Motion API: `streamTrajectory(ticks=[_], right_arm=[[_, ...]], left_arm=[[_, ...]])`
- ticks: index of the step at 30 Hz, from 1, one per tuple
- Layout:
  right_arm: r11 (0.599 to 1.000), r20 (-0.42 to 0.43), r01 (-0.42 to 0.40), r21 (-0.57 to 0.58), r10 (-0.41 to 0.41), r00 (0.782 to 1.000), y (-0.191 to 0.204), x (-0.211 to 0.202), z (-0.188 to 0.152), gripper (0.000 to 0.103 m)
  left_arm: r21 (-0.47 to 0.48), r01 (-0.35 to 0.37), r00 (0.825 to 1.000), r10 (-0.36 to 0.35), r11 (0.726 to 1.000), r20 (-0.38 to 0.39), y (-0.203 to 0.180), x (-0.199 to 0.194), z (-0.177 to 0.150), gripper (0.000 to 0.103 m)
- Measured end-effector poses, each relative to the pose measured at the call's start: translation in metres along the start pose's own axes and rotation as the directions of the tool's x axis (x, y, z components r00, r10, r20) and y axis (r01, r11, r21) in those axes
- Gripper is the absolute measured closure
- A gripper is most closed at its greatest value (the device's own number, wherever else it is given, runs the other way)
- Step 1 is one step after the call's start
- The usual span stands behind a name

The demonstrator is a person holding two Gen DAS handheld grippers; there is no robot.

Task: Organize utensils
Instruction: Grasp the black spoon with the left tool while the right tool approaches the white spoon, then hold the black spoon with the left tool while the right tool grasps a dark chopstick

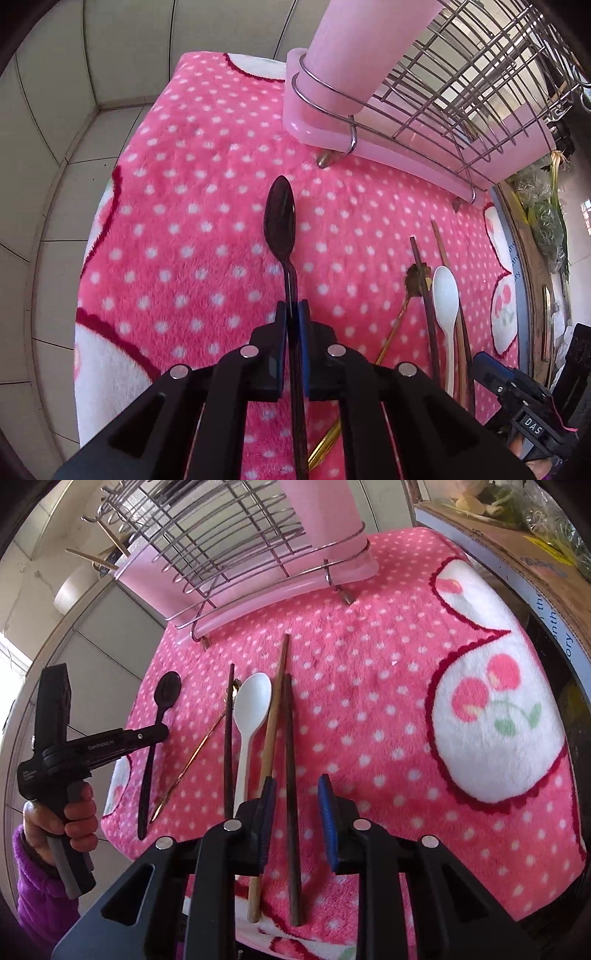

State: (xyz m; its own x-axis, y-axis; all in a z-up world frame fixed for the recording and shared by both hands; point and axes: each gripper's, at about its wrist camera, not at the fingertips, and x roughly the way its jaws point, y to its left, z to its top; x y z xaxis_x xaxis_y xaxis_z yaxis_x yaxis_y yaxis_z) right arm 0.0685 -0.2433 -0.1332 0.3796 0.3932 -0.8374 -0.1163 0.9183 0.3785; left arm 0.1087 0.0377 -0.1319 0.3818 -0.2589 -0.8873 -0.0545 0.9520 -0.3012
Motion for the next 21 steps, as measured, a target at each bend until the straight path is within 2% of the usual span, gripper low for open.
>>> streamTrajectory(ticks=[1, 2, 4, 7, 10, 12, 13, 16, 21], right_arm=[[1.0, -0.001, 0.001, 0.001, -0.001, 1.0, -0.001, 0.003, 0.001, 0.08], [1.0, 0.008, 0.015, -0.009, -0.015, 1.0, 0.0, 0.003, 0.002, 0.089], [1.0, 0.017, 0.026, -0.013, -0.026, 1.0, -0.002, 0.001, 0.006, 0.097], [0.995, 0.059, 0.097, 0.024, -0.098, 0.993, -0.014, -0.009, 0.012, 0.097], [0.993, 0.039, 0.093, 0.073, -0.096, 0.995, -0.028, -0.01, 0.015, 0.097], [0.995, -0.009, 0.073, 0.069, -0.072, 0.997, -0.031, -0.003, 0.014, 0.096], [0.997, -0.005, 0.06, 0.057, -0.06, 0.998, -0.031, -0.004, 0.015, 0.093], [0.998, -0.011, 0.009, 0.061, -0.008, 1.0, -0.033, -0.009, 0.017, 0.077], [0.996, 0.011, 0.016, 0.091, -0.017, 1.0, -0.042, -0.026, 0.019, 0.075]], left_arm=[[0.005, -0.005, 1.0, 0.005, 1.0, -0.005, -0.001, 0.001, 0.002, 0.097], [0.01, -0.009, 1.0, 0.009, 1.0, -0.012, -0.001, 0.003, 0.005, 0.097], [0.014, -0.016, 1.0, 0.016, 1.0, -0.027, -0.002, 0.005, 0.01, 0.097], [0.035, -0.021, 0.999, 0.023, 0.999, -0.05, -0.004, 0.006, 0.017, 0.097], [0.054, -0.019, 0.997, 0.022, 0.998, -0.072, -0.004, 0.007, 0.02, 0.097], [0.053, -0.007, 0.996, 0.012, 0.999, -0.09, -0.003, 0.007, 0.023, 0.097], [0.049, -0.001, 0.995, 0.005, 0.999, -0.098, -0.001, 0.008, 0.024, 0.097], [0.046, 0.014, 0.994, -0.009, 0.999, -0.112, 0.001, 0.01, 0.028, 0.097], [0.058, 0.01, 0.997, -0.006, 0.998, -0.077, 0.001, 0.011, 0.025, 0.096]])
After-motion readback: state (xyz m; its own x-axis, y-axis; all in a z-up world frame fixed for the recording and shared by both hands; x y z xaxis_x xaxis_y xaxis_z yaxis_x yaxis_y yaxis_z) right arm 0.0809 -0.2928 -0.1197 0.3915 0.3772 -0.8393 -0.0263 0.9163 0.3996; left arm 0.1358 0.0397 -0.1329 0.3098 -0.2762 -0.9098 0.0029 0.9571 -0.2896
